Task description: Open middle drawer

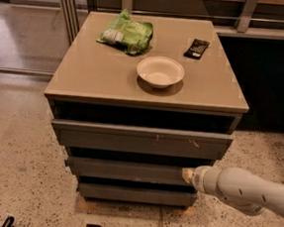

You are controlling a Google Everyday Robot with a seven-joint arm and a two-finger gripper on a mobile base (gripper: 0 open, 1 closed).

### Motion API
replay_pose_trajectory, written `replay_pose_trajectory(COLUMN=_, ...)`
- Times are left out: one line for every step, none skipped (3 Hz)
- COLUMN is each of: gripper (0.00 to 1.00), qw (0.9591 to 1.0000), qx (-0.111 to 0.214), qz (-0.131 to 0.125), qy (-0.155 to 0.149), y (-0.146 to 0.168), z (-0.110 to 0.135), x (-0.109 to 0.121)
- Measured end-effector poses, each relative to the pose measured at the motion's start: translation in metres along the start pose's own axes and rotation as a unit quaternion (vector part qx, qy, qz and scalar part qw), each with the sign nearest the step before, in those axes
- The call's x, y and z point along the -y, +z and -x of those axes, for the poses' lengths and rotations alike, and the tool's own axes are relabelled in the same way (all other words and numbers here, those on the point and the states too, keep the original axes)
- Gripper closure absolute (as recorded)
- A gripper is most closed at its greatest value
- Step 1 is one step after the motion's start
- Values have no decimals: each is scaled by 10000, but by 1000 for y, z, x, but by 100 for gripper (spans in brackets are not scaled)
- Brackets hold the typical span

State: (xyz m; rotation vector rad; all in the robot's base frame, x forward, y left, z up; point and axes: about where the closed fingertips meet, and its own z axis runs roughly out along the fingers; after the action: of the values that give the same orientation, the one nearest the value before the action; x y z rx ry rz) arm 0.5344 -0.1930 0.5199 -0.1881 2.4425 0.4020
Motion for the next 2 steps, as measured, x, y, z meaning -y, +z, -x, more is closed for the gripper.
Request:
replay_pose_trajectory(gripper=100, qw=9997, qx=144, qz=-173, qy=138, y=18, z=-3, x=17)
replay_pose_trajectory(gripper=100, qw=9989, qx=287, qz=-295, qy=242, y=43, z=6, x=34)
